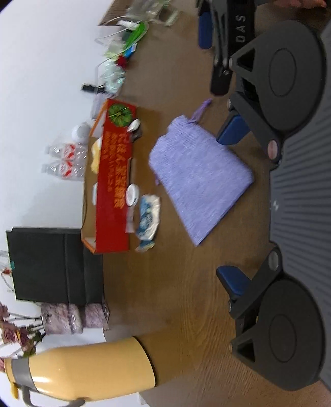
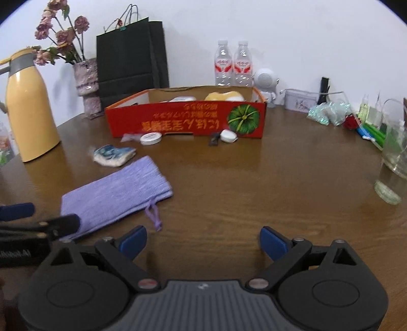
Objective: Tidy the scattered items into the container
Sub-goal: 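Grasp the purple drawstring pouch with the left tool, then lift the pouch with the left tool and carry it over the box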
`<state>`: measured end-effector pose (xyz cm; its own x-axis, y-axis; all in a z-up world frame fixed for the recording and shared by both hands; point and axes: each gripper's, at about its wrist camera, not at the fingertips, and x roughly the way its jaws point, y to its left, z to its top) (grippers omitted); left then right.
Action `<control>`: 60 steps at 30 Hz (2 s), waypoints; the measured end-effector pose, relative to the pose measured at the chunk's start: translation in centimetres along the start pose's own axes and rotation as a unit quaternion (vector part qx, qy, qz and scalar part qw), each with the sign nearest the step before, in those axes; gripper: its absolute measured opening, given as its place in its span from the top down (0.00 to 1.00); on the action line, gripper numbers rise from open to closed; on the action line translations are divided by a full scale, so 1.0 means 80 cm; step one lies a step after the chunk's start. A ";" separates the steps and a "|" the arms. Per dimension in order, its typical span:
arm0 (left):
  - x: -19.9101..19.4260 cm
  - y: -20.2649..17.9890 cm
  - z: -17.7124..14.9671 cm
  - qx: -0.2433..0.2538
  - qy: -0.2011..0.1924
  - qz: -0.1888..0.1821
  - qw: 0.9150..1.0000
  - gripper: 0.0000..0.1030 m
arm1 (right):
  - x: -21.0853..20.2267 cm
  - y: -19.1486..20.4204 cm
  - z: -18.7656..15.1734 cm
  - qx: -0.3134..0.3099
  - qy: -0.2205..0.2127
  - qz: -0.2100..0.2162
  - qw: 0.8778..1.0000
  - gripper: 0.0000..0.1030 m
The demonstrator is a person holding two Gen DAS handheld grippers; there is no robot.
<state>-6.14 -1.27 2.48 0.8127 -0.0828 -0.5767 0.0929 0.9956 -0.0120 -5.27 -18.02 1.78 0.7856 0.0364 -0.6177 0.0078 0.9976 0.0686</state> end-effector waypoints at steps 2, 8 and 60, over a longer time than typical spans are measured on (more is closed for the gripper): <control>-0.003 -0.002 -0.001 0.004 -0.009 0.008 1.000 0.00 | -0.001 0.003 -0.004 -0.002 0.002 0.001 1.000 0.07; 0.013 0.002 0.002 -0.012 0.035 0.029 0.999 0.00 | 0.001 0.004 -0.006 -0.006 0.013 -0.017 1.000 0.00; 0.106 0.013 0.074 0.130 0.025 -0.166 0.977 0.76 | 0.212 -0.025 0.164 -0.047 0.005 0.019 0.999 0.78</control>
<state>4.23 -1.17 2.40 0.6844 -0.3901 -0.6160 0.4946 0.8691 -0.0009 16.11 -20.18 1.44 0.7775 0.0749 -0.6244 -0.0808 0.9966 0.0189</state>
